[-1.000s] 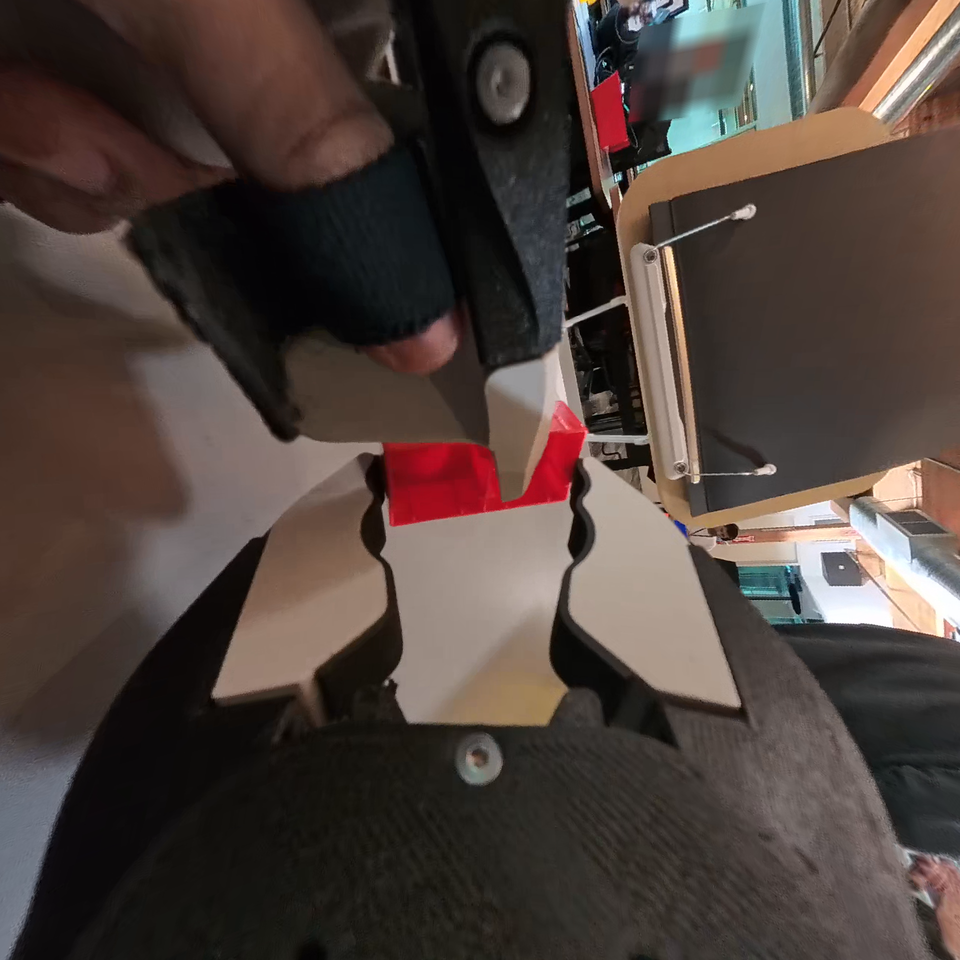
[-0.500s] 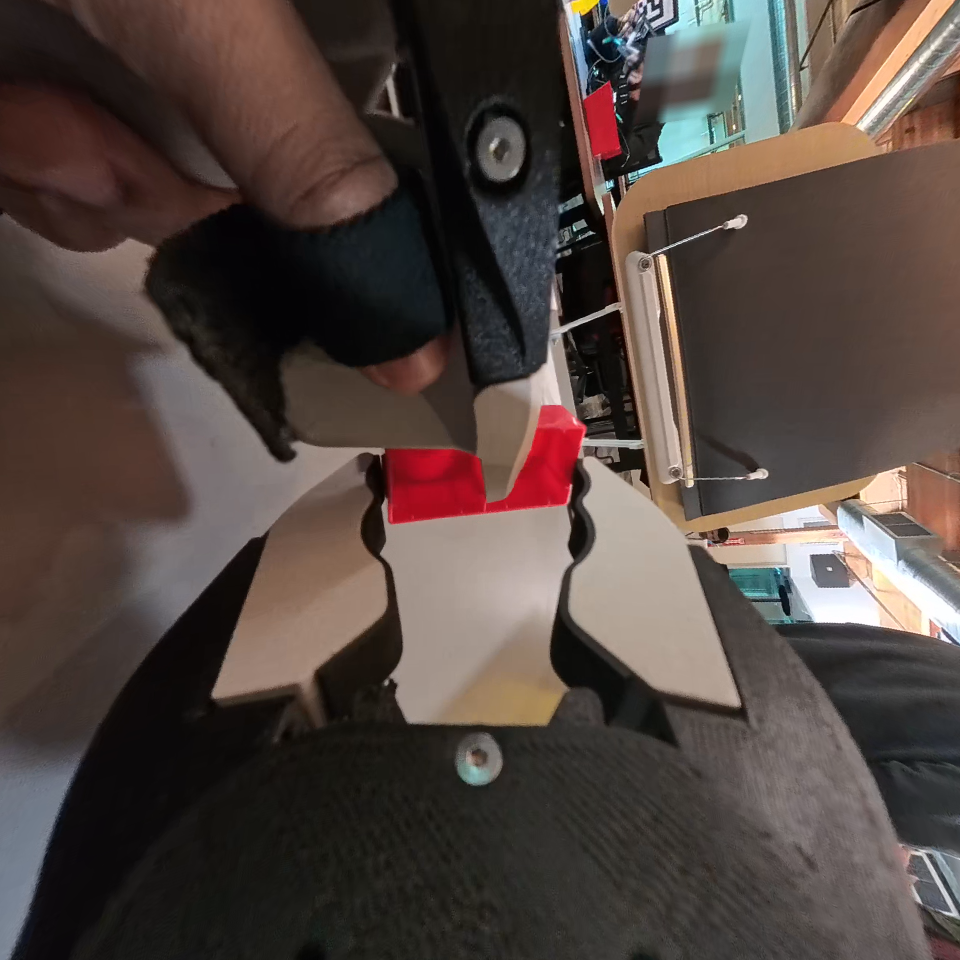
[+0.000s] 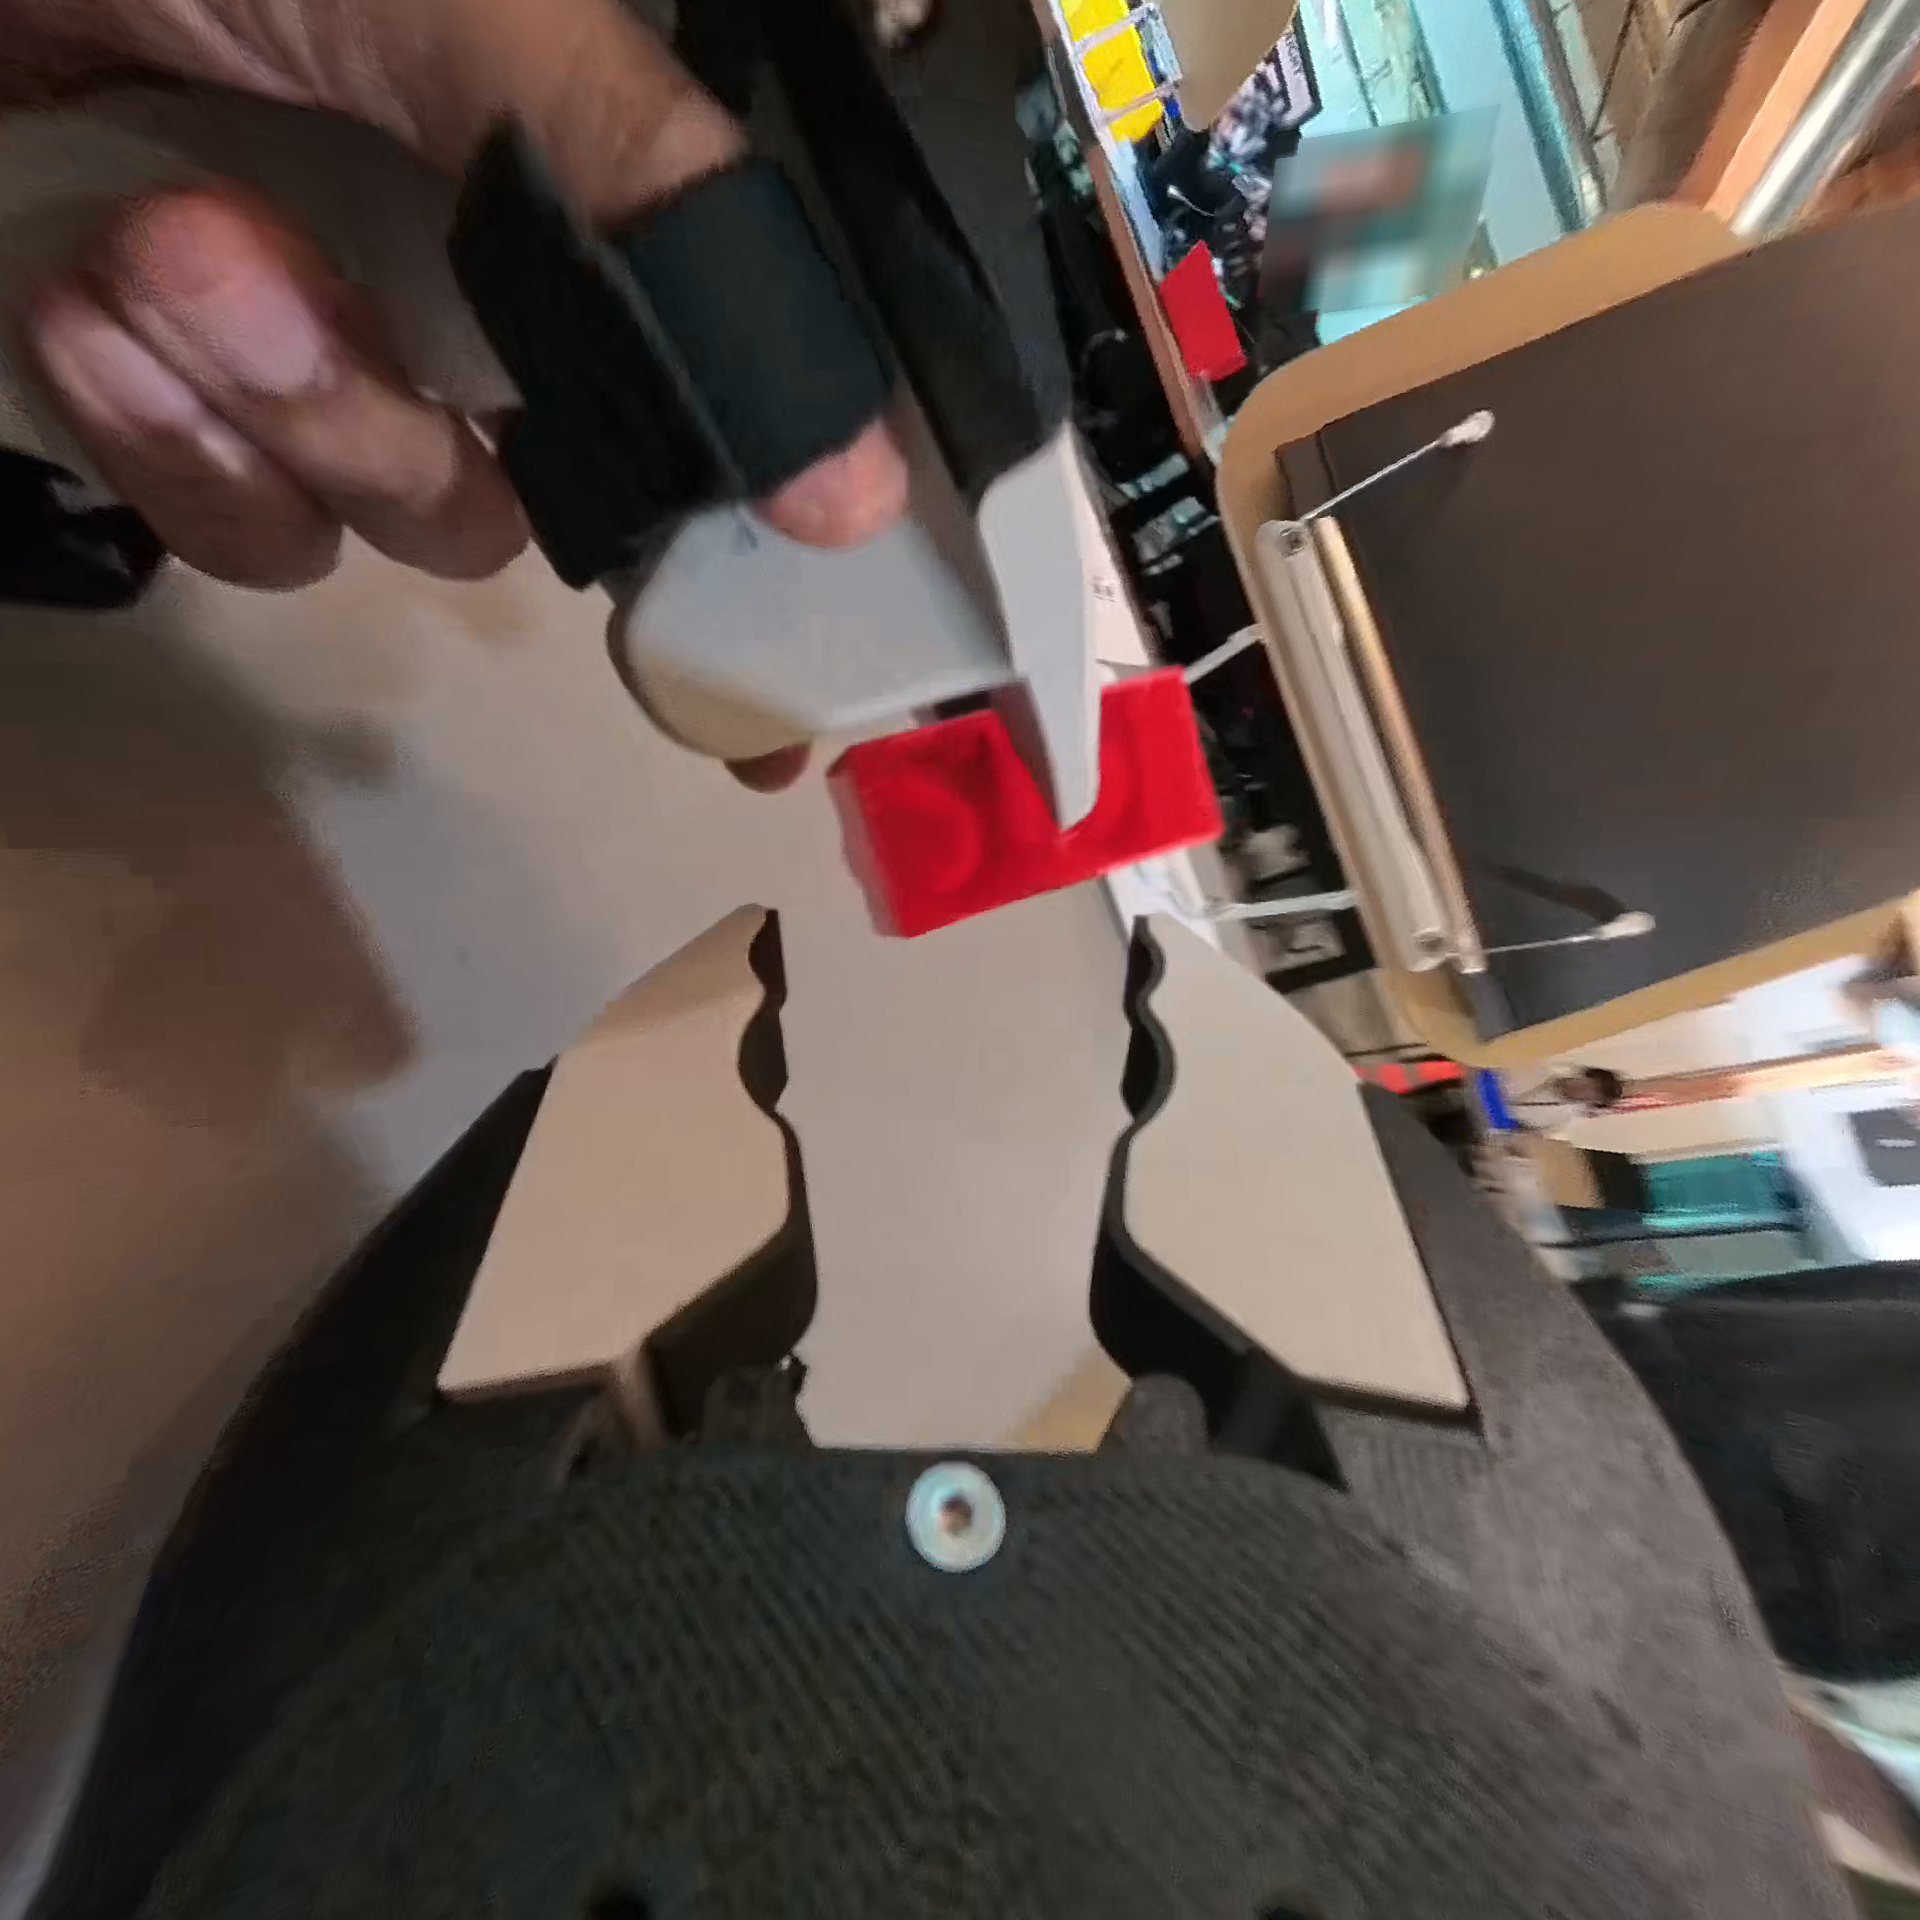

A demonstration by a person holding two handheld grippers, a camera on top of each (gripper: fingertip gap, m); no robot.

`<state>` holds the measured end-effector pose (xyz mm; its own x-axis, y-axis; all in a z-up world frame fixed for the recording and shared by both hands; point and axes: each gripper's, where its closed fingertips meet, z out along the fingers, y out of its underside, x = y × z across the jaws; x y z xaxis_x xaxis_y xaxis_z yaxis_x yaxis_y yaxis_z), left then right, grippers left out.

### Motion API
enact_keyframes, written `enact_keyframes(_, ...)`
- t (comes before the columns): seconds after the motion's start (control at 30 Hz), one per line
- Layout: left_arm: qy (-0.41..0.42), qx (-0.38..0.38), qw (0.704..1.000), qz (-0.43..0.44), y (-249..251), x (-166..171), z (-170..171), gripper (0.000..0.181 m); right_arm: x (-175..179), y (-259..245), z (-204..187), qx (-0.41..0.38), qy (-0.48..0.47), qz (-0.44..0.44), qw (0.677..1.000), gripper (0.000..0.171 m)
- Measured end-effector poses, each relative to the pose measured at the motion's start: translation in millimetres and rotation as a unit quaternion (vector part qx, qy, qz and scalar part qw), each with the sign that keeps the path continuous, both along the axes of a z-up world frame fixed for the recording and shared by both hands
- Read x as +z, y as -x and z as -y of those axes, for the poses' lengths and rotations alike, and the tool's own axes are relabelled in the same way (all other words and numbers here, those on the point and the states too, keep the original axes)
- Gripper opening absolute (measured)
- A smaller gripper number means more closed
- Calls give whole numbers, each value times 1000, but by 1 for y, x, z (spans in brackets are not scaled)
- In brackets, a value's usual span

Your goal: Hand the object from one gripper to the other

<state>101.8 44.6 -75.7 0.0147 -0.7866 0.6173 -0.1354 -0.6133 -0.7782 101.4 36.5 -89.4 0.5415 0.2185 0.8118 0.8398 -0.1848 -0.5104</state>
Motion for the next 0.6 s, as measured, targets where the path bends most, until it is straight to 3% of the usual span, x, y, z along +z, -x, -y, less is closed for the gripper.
enact_keyframes(0.13, 143, -20, 985, 93, 6, 18, -8, 24, 2, 2, 0, 33, 9, -139, 990, 68)
enact_keyframes(0.27, 256, -42, 954, 150, 11, 25, -14, 24, 20, 1, 4, 71, -3, -281, 957, 66)
enact_keyframes(0.6, 288, -103, 926, 223, 15, 48, -2, 24, 49, 11, 15, 143, 6, -504, 852, 54)
